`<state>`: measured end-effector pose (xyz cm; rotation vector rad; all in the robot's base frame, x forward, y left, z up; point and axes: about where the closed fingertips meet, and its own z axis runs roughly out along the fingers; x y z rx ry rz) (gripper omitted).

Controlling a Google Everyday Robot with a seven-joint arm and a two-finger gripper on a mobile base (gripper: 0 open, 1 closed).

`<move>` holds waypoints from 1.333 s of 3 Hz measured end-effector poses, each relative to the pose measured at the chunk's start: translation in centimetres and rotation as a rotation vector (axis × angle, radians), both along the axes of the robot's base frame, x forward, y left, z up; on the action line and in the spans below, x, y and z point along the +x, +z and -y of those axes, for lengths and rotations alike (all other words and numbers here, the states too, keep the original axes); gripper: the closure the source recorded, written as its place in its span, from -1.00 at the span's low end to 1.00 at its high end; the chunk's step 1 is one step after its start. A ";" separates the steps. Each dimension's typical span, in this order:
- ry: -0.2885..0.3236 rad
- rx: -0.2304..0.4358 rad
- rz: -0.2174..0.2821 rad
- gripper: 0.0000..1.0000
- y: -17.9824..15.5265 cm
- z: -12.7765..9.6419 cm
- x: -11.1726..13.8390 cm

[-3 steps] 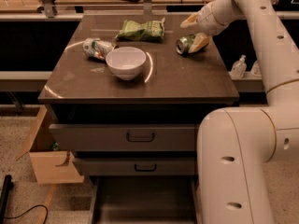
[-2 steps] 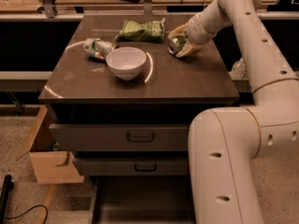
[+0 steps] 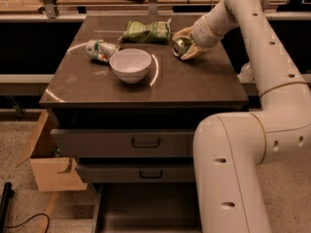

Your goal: Place green can into bottom drawer

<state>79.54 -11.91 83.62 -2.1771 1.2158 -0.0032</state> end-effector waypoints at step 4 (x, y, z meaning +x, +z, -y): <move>-0.109 0.468 -0.097 1.00 21.4 1.2 -12.5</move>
Offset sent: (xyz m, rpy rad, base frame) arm -0.0999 -0.0274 0.2918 0.1361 -0.1966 -0.0929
